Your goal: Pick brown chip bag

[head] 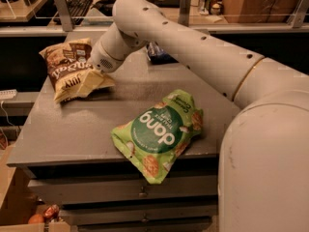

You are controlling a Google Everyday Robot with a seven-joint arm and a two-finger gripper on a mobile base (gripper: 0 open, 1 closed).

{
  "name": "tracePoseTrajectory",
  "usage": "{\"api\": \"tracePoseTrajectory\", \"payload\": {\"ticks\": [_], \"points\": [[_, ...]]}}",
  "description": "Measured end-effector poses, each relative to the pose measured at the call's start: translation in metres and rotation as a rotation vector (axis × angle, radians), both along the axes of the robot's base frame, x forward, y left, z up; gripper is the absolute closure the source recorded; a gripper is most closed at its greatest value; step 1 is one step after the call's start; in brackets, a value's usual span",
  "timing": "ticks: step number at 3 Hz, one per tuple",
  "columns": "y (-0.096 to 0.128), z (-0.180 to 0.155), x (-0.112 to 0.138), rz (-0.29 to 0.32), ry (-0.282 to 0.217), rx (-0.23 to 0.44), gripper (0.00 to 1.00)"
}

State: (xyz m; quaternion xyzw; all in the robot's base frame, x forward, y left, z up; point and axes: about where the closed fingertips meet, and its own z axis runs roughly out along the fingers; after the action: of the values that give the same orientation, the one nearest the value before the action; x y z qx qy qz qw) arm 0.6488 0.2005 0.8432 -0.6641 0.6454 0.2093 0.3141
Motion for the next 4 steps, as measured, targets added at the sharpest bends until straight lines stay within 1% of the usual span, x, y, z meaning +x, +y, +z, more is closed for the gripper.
{"api": "tracePoseTrajectory", "payload": {"ticks": [1,2,3,4], "points": [[0.006,0.009,-0.002,0.022,-0.021,0.017,0.70],[0.016,0.024,-0.006,0.053,-0.057,0.039,0.93],[0.024,0.044,-0.010,0.079,-0.103,0.060,1.00],[0.023,0.070,-0.014,0.096,-0.152,0.110,1.00]]}}
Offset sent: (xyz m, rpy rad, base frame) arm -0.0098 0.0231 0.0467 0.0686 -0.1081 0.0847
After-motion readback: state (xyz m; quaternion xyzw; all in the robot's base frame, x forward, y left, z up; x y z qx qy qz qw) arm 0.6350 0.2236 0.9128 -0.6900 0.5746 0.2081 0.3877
